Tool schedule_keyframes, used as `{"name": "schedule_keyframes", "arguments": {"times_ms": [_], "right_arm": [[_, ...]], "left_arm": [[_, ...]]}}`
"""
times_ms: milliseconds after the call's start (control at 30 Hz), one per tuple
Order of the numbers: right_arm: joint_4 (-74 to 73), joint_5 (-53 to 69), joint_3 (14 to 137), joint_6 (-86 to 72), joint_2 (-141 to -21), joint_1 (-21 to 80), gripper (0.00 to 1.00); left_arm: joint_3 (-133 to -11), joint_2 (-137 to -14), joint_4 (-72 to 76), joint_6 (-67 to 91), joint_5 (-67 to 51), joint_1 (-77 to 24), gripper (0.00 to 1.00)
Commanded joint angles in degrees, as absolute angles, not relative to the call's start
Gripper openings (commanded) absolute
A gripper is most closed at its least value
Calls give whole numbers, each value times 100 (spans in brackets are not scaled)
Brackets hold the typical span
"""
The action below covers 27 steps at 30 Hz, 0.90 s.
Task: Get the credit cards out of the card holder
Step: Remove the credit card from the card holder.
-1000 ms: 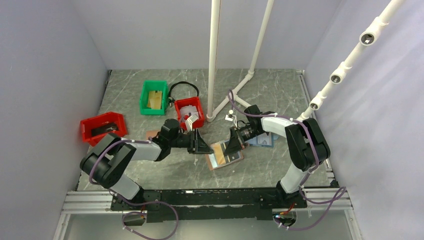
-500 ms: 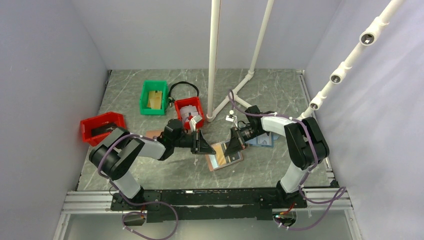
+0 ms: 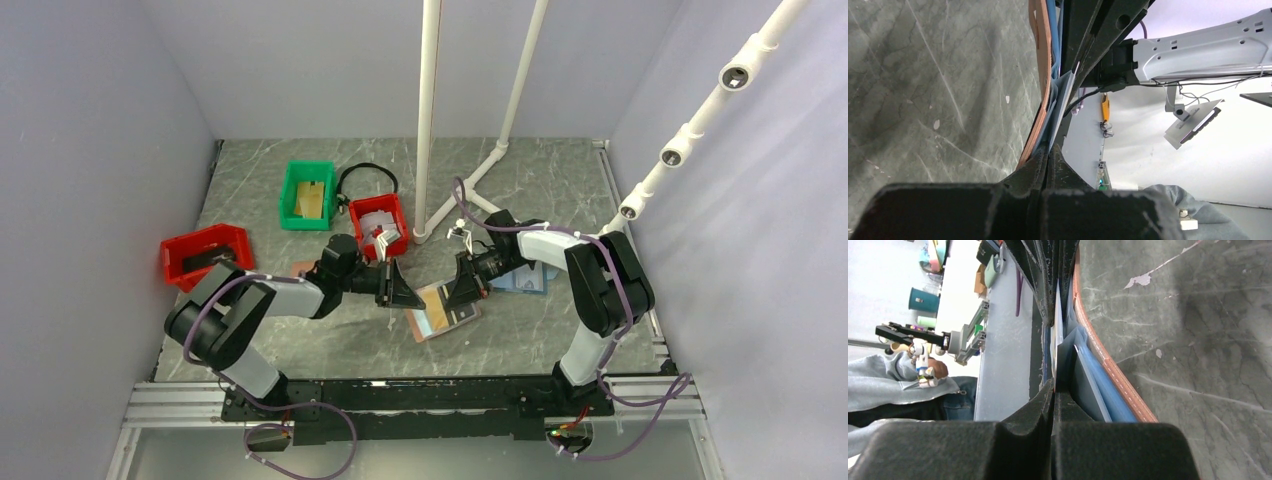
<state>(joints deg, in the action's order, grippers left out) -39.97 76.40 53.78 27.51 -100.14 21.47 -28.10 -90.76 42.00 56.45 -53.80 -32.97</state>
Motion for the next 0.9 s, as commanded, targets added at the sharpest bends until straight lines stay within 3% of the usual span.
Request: {"name": "schedule_keyframes", "arguments": {"times_ms": [0, 467, 667, 867], "right_arm": [[-4431, 7678, 5485, 3222, -10008, 2056, 0], [-4307, 7187, 5515, 3037, -9832, 2000, 0], [-3973, 6533, 5344, 2761, -9496, 1837, 0], [-4098, 6706, 5394, 2857, -9553, 1837, 0]], "left_arm": [[-2934, -8763, 3203, 5013, -5704, -3006, 0], [-3030, -8739, 2323, 4597, -5512, -2821, 0], [-3187, -8934, 1348, 4337, -4985, -2821, 8], [-3590, -8753, 163, 3985, -4241, -2821, 16]]}}
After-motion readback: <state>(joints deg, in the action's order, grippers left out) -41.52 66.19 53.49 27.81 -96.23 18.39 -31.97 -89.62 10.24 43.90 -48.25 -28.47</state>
